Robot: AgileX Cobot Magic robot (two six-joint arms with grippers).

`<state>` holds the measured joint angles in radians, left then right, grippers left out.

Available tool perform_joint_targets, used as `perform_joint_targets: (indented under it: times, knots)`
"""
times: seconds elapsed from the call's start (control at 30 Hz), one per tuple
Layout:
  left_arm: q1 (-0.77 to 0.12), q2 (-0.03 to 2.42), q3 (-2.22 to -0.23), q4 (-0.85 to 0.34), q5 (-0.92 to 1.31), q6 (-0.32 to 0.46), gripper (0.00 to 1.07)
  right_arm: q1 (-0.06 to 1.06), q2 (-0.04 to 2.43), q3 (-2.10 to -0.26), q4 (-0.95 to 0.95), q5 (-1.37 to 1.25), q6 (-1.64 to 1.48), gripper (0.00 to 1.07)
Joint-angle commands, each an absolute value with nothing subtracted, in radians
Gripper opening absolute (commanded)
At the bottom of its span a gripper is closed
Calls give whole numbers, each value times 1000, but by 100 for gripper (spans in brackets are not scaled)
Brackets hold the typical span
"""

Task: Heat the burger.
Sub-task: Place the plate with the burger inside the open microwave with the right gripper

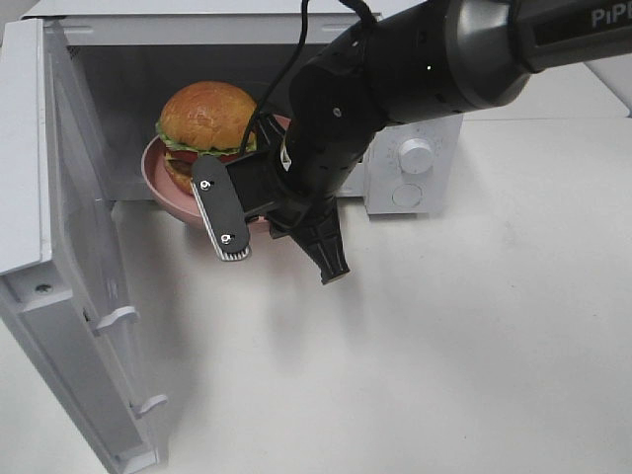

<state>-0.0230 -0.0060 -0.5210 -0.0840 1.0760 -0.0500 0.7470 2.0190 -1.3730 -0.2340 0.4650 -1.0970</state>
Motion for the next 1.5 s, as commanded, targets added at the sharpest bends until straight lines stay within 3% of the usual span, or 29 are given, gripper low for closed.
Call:
perform_joint_targets:
  times: [0.03,1.5]
  knots:
    - [-23,-20,-518,-87,1067,-48,98,751,2023,-1412,-262,439,-1061,0]
    - [-23,-20,-518,-85,1067,-48,98,745,2357,-1973,-406,593,-843,0]
